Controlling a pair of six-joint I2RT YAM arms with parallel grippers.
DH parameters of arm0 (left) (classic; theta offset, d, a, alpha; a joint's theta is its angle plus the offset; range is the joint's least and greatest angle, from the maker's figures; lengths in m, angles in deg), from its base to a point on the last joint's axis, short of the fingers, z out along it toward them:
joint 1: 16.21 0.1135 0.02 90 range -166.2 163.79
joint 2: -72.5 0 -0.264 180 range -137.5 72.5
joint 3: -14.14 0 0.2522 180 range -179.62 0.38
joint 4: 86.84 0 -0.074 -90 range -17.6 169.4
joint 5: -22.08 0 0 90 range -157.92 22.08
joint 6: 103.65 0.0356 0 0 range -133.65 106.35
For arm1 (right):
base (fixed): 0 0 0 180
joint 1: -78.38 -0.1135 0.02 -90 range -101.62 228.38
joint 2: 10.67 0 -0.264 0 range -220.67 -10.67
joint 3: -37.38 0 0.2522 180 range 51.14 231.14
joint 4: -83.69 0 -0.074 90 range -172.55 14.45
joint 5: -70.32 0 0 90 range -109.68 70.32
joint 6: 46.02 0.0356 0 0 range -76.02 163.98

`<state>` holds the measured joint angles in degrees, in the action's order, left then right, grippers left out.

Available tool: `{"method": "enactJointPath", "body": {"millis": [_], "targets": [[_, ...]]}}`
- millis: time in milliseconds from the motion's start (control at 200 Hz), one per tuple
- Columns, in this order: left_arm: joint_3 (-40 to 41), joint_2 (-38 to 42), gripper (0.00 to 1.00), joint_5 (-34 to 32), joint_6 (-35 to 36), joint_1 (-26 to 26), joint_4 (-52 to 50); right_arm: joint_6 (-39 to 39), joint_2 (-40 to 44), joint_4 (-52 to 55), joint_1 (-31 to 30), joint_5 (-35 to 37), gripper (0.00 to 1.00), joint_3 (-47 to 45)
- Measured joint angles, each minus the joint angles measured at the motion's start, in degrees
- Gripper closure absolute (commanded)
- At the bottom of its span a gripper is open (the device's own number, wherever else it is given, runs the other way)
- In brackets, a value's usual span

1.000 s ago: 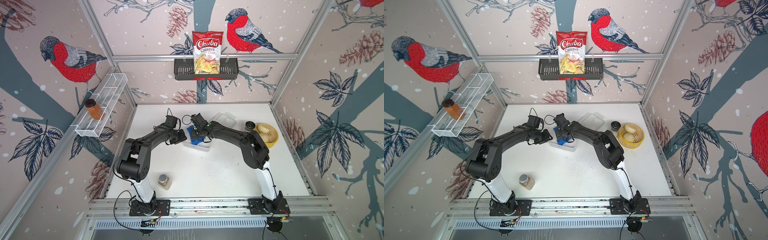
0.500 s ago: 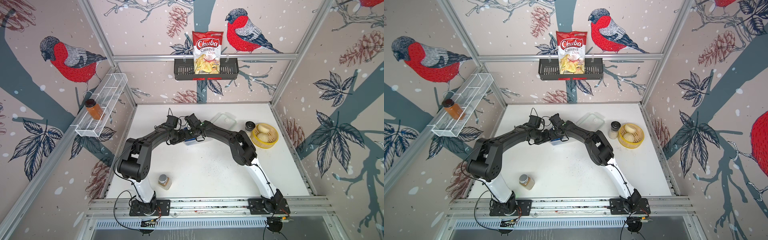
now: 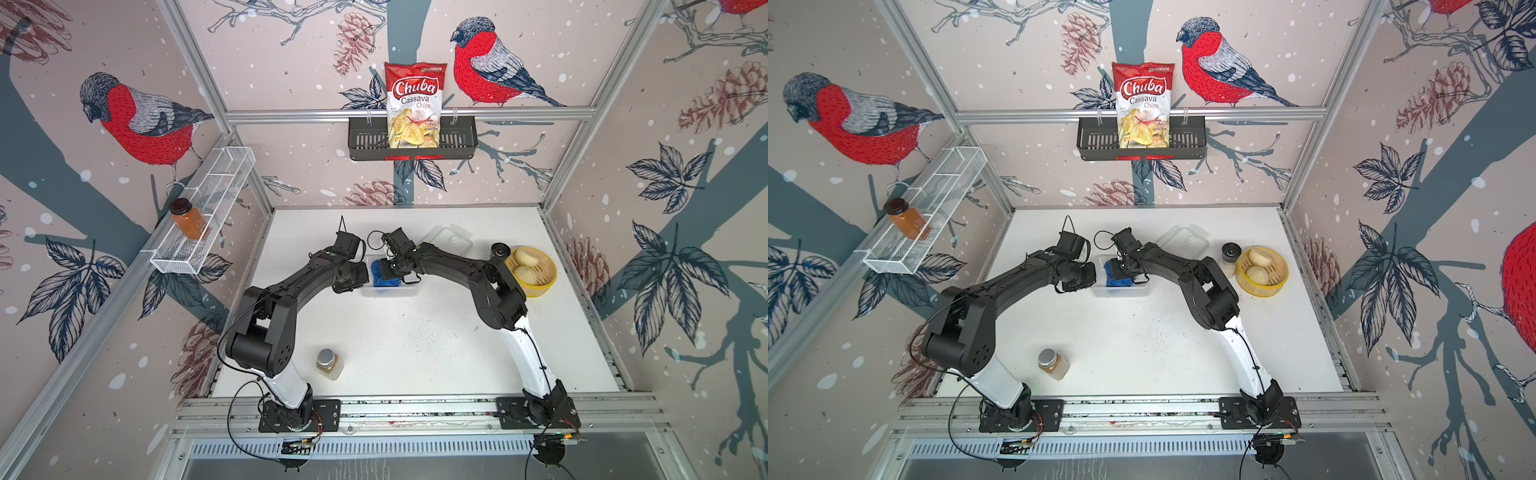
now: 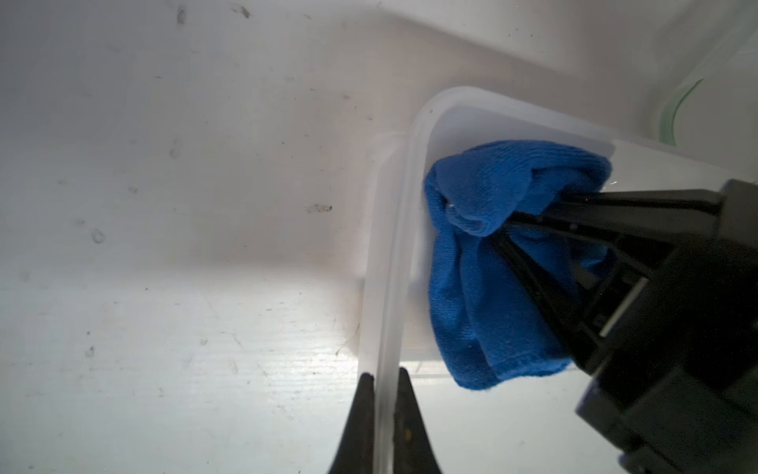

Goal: Wipe the insides of the lunch boxes
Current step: Wipe the dirt inside the lunch box.

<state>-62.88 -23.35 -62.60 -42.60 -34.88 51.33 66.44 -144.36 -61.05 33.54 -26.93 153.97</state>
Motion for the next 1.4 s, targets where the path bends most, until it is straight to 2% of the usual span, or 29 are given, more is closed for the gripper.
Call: {"method": "enactJointPath", "body": {"millis": [225, 385, 465, 645, 750, 820, 990, 1106, 1266, 1396], "targets": [[0.9, -0.1, 1.0, -1.9, 0.3, -1.3, 0.8, 0.5, 4.1, 1.2, 0.2, 3.6, 1.0, -5.2], [1.5, 0.7, 0.98, -1.9, 0.3, -1.5, 1.3, 0.5, 4.3, 1.9, 0.2, 3.4, 1.0, -5.0], [1.7, 1.1, 0.98, -3.3, 0.3, -1.7, 0.6, 0.4, 1.9, 4.3, -0.7, 2.8, 1.0, -0.7], [1.8, 1.1, 0.99, -8.7, -0.3, -1.8, -1.7, 0.1, -8.2, 11.5, -5.2, 3.3, 1.0, 17.3], [1.8, 1.1, 0.99, -9.5, -0.6, -2.1, -2.1, 0.0, -10.2, 13.7, -6.1, 1.8, 1.0, 21.0], [1.8, 1.1, 0.99, -9.5, -0.7, -2.1, -1.8, 0.0, -9.9, 14.1, -5.2, 1.2, 1.0, 20.3], [2.1, 1.1, 0.99, -8.5, -0.9, -2.3, -0.9, 0.2, -2.8, 12.7, -0.4, 0.5, 1.0, 9.0], [2.0, 0.9, 0.99, -7.7, -0.8, -2.5, 0.2, -0.1, -0.1, 12.9, 2.4, 1.0, 1.0, 4.9], [1.7, 0.8, 0.99, -6.8, -0.5, -2.6, 0.9, -0.6, 0.4, 13.1, 2.8, 1.3, 1.0, 4.3], [1.3, 0.7, 0.99, -8.6, -0.6, -2.5, -0.2, -1.3, -3.1, 14.4, 1.3, 1.2, 1.0, 9.8]]}}
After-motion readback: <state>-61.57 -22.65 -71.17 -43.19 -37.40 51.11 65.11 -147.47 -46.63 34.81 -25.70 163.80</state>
